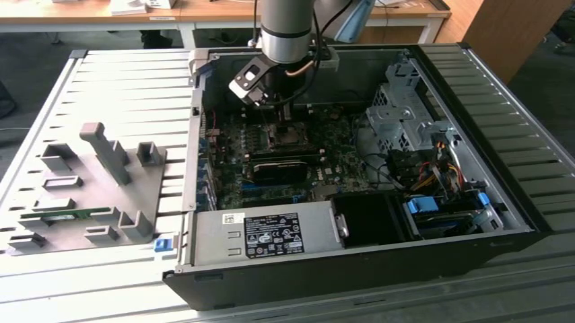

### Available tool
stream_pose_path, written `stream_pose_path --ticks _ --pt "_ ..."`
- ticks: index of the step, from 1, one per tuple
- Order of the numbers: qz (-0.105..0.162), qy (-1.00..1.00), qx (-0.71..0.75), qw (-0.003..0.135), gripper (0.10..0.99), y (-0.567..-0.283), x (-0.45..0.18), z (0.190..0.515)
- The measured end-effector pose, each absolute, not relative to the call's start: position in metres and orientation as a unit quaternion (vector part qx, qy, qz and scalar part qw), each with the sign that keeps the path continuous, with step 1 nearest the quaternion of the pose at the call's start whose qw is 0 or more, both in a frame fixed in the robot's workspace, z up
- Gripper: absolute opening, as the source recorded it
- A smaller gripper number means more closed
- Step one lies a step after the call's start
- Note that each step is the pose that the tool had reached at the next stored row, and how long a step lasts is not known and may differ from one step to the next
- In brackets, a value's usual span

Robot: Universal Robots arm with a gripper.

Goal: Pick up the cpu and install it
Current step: 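Close the cpu cover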

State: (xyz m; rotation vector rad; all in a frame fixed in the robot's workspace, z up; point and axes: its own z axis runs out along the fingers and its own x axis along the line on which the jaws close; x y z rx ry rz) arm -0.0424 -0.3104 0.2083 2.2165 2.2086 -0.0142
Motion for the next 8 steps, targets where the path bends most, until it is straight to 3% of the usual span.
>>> stream_pose_path --ticks 8 --pt "-0.005 0.706 0.708 0.007 0.106 -0.3104 -0.0493 0.2065"
